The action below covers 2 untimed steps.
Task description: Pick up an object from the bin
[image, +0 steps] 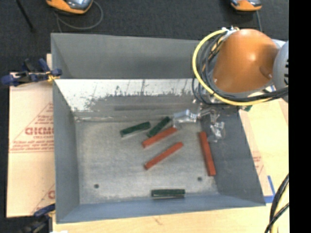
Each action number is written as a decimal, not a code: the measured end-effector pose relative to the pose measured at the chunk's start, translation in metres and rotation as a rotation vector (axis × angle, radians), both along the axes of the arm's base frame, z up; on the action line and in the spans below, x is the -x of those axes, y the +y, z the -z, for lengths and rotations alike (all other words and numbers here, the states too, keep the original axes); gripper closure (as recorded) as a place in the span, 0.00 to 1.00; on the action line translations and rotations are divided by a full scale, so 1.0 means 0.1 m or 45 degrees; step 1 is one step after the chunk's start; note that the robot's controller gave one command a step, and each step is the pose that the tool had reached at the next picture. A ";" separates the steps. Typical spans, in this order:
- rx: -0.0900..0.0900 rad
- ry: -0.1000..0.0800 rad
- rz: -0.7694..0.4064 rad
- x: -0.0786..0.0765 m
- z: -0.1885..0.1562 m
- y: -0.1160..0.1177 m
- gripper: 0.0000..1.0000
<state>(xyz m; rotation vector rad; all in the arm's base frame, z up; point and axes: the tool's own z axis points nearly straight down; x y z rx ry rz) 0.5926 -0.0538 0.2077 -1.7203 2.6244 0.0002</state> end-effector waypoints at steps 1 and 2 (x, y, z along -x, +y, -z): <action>-0.005 0.007 0.070 -0.19 0.79 0.62 0.00; 0.001 -0.014 -0.002 -0.47 1.37 0.10 0.00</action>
Offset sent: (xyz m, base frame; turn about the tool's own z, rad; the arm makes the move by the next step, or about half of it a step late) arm 0.0198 0.0579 -0.0752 0.0601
